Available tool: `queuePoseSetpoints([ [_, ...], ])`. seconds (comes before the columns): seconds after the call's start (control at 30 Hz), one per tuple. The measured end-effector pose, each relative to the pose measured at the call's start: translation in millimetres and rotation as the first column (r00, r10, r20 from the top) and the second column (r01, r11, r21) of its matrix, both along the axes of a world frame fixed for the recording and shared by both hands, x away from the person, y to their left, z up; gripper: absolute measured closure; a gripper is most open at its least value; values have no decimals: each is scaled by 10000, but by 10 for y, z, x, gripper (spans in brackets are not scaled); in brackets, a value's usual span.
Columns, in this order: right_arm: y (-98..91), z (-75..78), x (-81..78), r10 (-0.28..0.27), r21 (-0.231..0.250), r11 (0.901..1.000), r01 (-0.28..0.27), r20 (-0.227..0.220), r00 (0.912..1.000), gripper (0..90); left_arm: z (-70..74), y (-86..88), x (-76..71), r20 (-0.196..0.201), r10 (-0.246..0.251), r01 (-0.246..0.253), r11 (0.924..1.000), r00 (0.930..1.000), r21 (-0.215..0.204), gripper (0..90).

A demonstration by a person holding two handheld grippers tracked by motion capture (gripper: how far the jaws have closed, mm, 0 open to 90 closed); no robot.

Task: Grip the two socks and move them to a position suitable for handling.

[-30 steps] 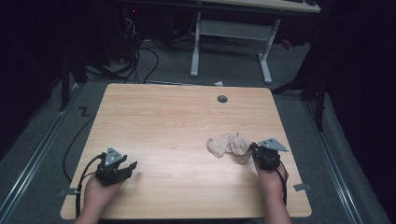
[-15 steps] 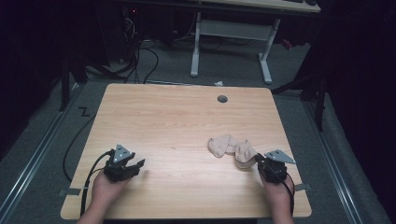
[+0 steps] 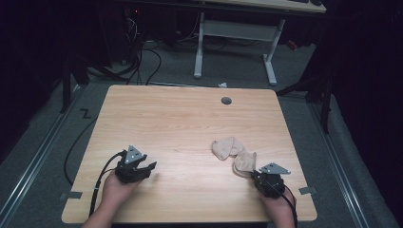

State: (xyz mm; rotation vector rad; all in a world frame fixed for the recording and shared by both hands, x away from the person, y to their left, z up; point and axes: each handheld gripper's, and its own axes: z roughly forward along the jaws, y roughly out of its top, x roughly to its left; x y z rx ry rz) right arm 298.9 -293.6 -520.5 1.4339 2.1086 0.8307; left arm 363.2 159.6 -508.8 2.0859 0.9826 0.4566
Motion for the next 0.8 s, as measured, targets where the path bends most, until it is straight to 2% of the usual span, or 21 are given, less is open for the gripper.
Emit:
queuePoseSetpoints([
  [0.03, -8, 8, -12, 26, 169, 9999, -26, -1, 10000, 737, -1, -8, 3, 4, -27, 27, 10000, 10000, -38, 494],
  [0.07, -24, 57, -54, -33, 418, 9991, 24, 209, 9998, 699, -7, -22, 18, -7, -94, 94, 10000, 10000, 28, 491],
  [0.13, -44, 117, -120, -176, 770, 9969, 136, 515, 9985, 682, -20, -31, 38, -97, -101, 102, 9999, 9999, 54, 489],
  [0.17, -44, 117, -120, -176, 770, 9969, 136, 515, 9985, 682, -20, -31, 38, -97, -101, 102, 9999, 9999, 54, 489],
  [0.2, -68, 170, -185, -83, 1017, 9948, 5, 765, 9970, 683, -32, -41, 46, -125, -70, 70, 10000, 9999, 28, 489],
  [0.27, -74, 190, -201, -77, 1069, 9943, -21, 912, 9958, 688, -30, -44, 40, -130, -88, 89, 9999, 9999, 90, 489],
  [0.33, -92, 274, -228, -244, 1292, 9916, 73, 1312, 9911, 699, -23, -50, 25, -47, -135, 136, 9998, 9999, 112, 489],
  [0.37, -104, 300, -217, -296, 1327, 9911, 96, 1498, 9883, 710, -20, -48, 23, -46, -146, 146, 9998, 9999, 124, 489],
  [0.47, -118, 307, -99, -563, 1132, 9928, 381, 1623, 9851, 703, -20, -41, 28, -64, -119, 120, 9999, 9999, 97, 489],
  [0.5, -135, 293, -16, -747, 1167, 9915, 568, 1549, 9851, 686, -20, -40, 28, -63, -120, 120, 9999, 9999, 103, 489],
  [0.53, -163, 266, 107, -866, 1394, 9878, 692, 1230, 9886, 724, -22, -39, 28, -62, -120, 120, 9999, 9999, 104, 488],
  [0.57, -163, 266, 107, -866, 1394, 9878, 692, 1230, 9886, 724, -24, -39, 27, -64, -114, 115, 9999, 9999, 116, 488],
  [0.6, -154, 230, 201, -902, 1250, 9893, 758, 1134, 9894, 783, -27, -38, 23, -92, -132, 134, 9998, 9999, 159, 486],
  [0.67, -138, 209, 243, -924, 1132, 9903, 803, 1058, 9901, 802, -29, -38, 20, -100, -137, 139, 9998, 9999, 167, 485],
  [0.7, -120, 191, 281, -978, 1094, 9901, 880, 875, 9914, 834, -30, -37, 18, -115, -160, 162, 9997, 9998, 176, 485],
  [0.77, -80, 149, 348, -934, 773, 9931, 881, 689, 9932, 872, -34, -42, 9, -120, -165, 167, 9997, 9998, 175, 485],
  [0.8, -43, 85, 413, -789, 561, 9954, 773, 275, 9965, 893, -35, -49, 1, -101, -152, 154, 9997, 9998, 167, 485],
])
